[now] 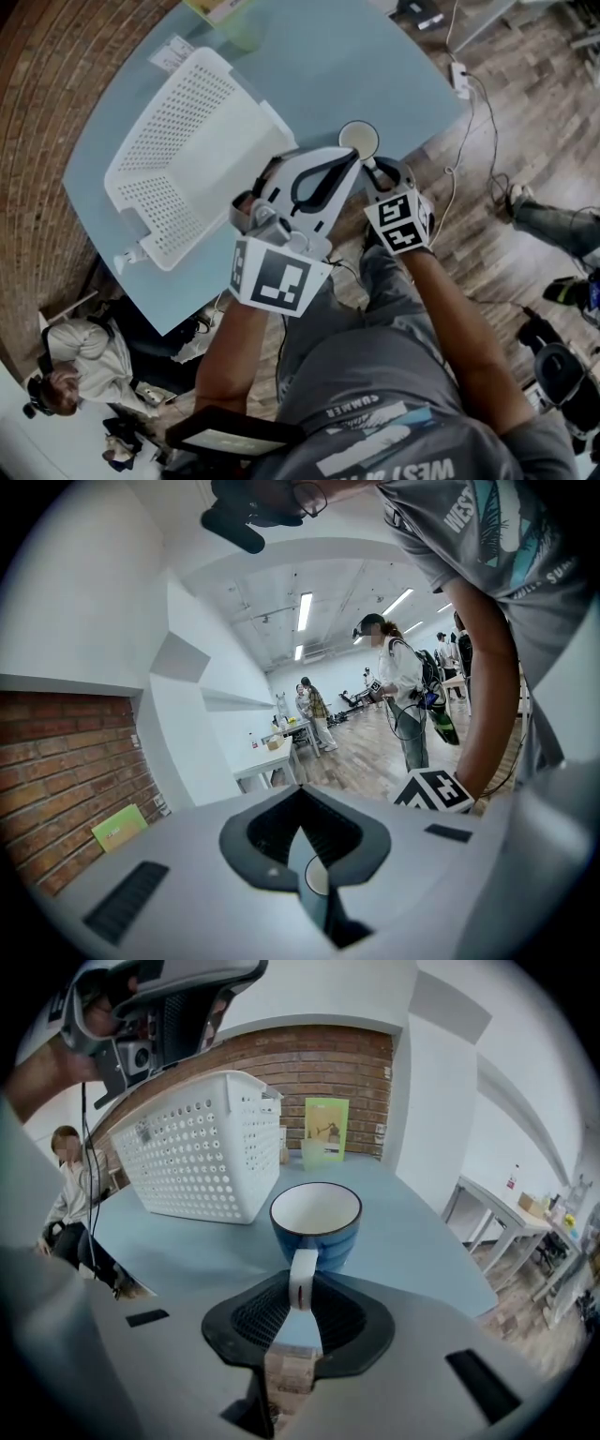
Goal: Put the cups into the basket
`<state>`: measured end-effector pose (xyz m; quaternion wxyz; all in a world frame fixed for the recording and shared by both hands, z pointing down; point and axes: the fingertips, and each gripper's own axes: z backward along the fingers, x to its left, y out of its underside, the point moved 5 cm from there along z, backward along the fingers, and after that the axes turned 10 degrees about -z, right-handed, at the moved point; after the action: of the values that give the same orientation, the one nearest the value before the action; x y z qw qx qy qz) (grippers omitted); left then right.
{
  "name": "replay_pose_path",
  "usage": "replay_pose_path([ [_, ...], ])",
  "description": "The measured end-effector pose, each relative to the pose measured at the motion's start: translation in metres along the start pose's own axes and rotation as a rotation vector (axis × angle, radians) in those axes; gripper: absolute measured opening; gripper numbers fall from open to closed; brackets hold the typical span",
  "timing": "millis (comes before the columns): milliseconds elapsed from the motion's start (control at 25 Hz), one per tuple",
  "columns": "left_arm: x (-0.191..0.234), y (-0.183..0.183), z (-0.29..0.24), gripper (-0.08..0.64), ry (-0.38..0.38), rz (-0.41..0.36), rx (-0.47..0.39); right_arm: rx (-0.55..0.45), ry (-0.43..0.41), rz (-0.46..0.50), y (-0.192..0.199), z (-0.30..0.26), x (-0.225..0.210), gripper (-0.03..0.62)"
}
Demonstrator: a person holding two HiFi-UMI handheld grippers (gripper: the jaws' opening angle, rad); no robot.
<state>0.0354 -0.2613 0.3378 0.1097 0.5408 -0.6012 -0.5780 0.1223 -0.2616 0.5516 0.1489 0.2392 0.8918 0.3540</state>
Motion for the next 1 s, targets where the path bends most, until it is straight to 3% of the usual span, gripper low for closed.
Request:
replay_pose_path([
  [600,0.020,-0.005,0.020,0.000,-0.051,-0.033,-0.006,-0.107,0.012,0.141,-0.024,0.031,0.011,0.079],
  [1000,0.025,0.000,0.028,0.000,-0.063,-0.026,-0.002,-0.195,-0.008,0.130,-0.042,0.026,0.010,0.078],
])
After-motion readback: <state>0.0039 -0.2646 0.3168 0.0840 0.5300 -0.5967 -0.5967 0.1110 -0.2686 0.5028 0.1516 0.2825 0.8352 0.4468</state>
